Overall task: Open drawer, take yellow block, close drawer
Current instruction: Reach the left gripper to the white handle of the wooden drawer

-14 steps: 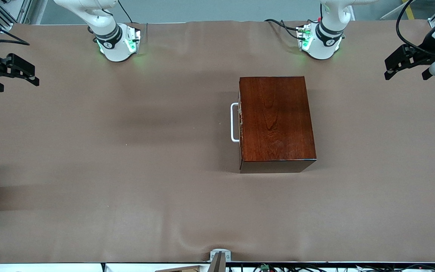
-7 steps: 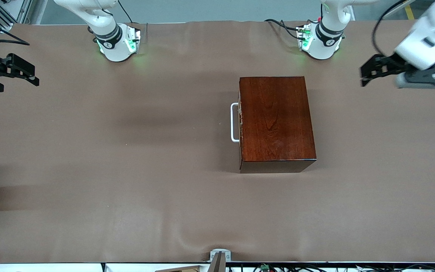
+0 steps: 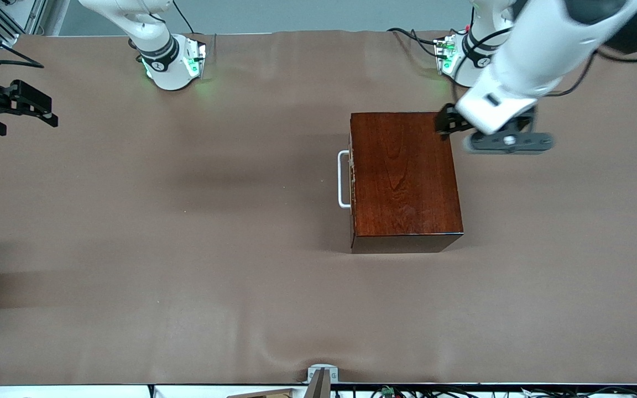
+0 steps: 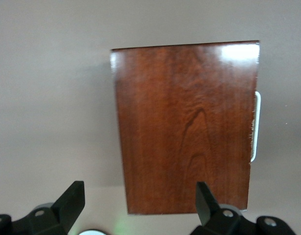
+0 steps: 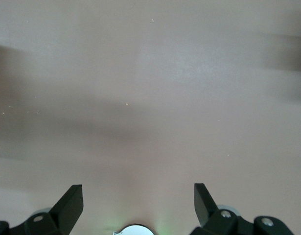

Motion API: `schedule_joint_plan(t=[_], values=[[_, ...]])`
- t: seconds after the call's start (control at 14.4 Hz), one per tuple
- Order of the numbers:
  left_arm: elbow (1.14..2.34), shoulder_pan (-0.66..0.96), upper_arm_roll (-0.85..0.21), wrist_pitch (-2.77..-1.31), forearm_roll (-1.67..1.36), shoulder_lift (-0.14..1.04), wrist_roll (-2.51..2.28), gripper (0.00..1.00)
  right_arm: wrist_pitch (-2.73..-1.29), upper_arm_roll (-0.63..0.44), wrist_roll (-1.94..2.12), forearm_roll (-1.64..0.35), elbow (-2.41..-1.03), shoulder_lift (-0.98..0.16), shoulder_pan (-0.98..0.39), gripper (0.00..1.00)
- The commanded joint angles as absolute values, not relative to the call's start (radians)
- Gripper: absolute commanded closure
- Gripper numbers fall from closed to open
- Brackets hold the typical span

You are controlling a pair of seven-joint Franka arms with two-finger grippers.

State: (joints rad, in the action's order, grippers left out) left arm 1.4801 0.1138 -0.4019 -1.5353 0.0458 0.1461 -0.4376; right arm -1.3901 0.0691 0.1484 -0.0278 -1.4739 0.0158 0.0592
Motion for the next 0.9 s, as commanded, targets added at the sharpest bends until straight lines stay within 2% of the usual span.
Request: schedule_joint_plan(t=[0.0,0.35,0.62,0.83], values=[[1.431,0.205,-0.405,-1.58,0.1,0.227,-0.513,0.0,-1.382,0.078,0.163,-0.018,-1.465,0.014,0.072,0.0],[1.255,0.383,-0.387,-1.63,0.185,0.431,-0.79,0.0,-1.382,0.078,0.163,-0.018,-1.463,0.014,0.071,0.0],[1.246,0.469,-0.373,-1.729,0.199,0.514,-0.903,0.0,-1.382,0.078,0.163,-0.018,-1.465,0.014,0.069,0.0],[1.218,0.625,-0.241,-1.775,0.21,0.577,-0.925,0.0,-1.382,0.078,0.163,-0.018,-1.465,0.014,0.066,0.0]])
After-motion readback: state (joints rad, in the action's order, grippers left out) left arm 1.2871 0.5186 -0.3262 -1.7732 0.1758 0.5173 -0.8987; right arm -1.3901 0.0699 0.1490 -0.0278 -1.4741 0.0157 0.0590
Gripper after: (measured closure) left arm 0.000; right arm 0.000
